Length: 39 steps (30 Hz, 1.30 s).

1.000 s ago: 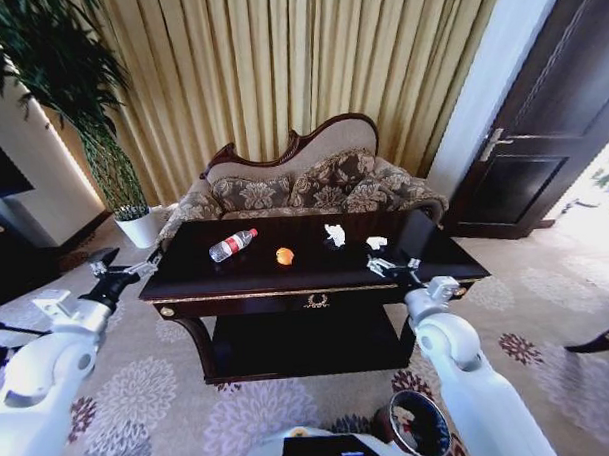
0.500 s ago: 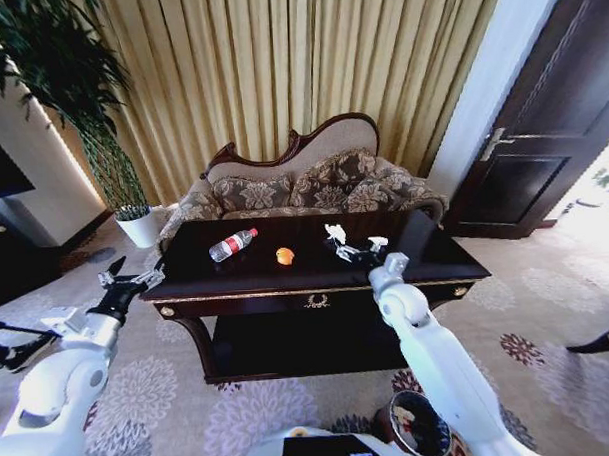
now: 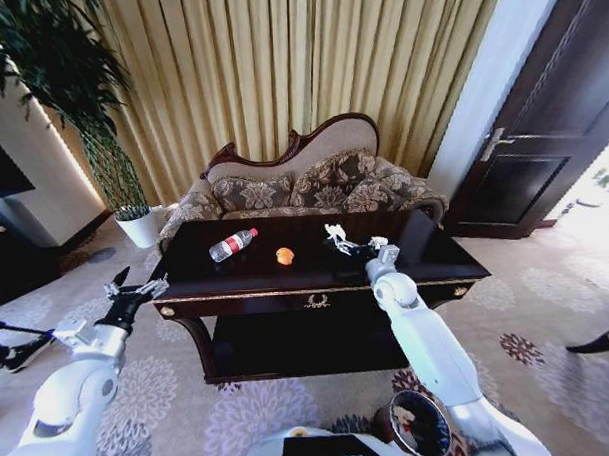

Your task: Move to the front of the table and place the trash on the table into the trash bin.

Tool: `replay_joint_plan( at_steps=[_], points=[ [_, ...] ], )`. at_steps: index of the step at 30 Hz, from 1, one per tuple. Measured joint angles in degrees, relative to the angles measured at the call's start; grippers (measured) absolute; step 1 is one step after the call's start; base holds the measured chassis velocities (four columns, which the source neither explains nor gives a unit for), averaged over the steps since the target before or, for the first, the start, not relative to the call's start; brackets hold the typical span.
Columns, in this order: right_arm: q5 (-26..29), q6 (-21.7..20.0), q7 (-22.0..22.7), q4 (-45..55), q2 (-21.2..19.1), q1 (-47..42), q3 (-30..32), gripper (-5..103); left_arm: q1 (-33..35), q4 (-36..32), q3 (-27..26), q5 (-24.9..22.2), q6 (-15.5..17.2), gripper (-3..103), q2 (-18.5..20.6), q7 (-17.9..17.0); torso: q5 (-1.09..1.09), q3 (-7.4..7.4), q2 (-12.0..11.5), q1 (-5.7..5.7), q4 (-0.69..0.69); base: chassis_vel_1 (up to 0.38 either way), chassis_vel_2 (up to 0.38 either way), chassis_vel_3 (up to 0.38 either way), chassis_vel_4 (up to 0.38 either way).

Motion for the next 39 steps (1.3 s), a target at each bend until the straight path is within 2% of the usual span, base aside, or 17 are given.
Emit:
replay_joint_plan(
  at_steps=[8, 19, 39],
  points=[
    [-0.4, 1.1, -0.5, -1.2, -1.8, -1.0, 0.9, 100, 0.0, 0.6, 0.6, 0.9, -0.6, 100, -0.5, 0.5, 0.0, 0.0, 0.0, 0.0, 0.0, 0.0, 0.0, 0.0, 0.0],
    [-0.7, 2.7, -0.8, -8.0, -0.7, 2.1, -0.4, 100, 0.8, -0.4, 0.0, 1.0, -0.9, 100, -0.2, 0.6, 0.0, 0.0, 0.0, 0.0, 0.02, 0.0, 0.0, 0.0, 0.0],
    [-0.6, 3.0, -0.8, -8.6, -2.5, 2.0, 1.3, 100, 1.8, -1.8, -0.2, 1.0, -1.2, 100, -0.9, 0.8, 0.0, 0.0, 0.0, 0.0, 0.01, 0.0, 0.0, 0.0, 0.0]
  ],
)
